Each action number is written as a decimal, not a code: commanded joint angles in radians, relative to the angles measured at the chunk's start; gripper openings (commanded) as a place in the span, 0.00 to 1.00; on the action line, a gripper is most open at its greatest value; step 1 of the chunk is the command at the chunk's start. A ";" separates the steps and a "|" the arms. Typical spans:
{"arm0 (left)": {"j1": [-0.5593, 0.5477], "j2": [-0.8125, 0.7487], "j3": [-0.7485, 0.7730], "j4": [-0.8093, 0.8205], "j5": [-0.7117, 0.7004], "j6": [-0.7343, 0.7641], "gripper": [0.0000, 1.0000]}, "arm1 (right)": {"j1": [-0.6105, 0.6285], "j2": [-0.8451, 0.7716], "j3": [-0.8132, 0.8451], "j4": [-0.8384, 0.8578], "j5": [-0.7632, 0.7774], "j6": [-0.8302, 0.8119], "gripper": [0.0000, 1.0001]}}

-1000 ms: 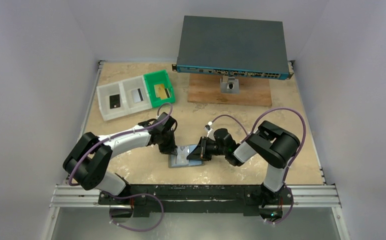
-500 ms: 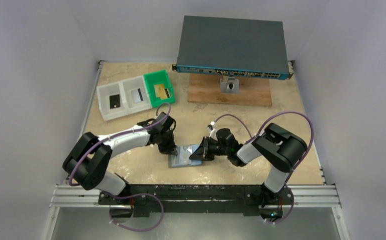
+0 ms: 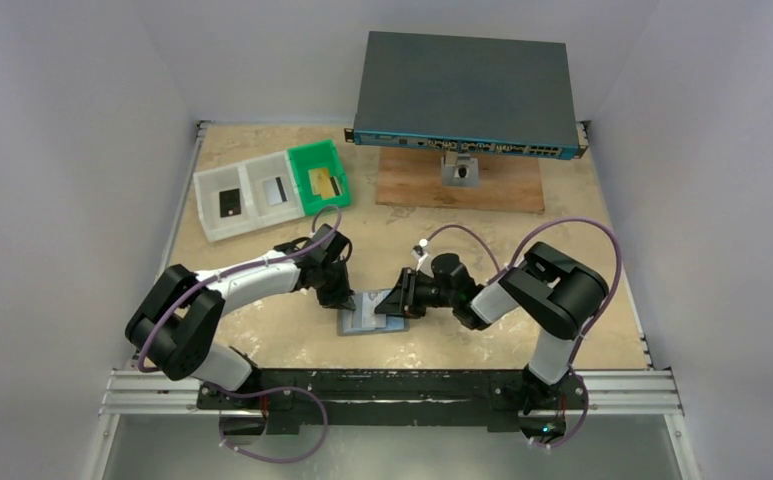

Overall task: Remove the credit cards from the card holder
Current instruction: Remove the credit card from the card holder.

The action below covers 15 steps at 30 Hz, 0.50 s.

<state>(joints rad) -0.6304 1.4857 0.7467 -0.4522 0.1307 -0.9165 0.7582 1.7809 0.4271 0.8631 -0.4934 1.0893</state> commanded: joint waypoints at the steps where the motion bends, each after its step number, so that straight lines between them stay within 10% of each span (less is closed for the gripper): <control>1: 0.005 0.062 -0.056 -0.045 -0.112 0.020 0.00 | -0.005 0.043 0.024 -0.020 0.008 -0.012 0.25; 6: 0.005 0.057 -0.059 -0.048 -0.112 0.020 0.00 | -0.017 0.033 0.006 -0.036 0.001 -0.014 0.02; 15: 0.007 0.043 -0.063 -0.046 -0.108 0.021 0.00 | -0.087 -0.153 -0.043 -0.241 0.052 -0.115 0.00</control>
<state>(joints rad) -0.6292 1.4849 0.7460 -0.4503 0.1318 -0.9165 0.6926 1.7023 0.3958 0.7670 -0.5156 1.0546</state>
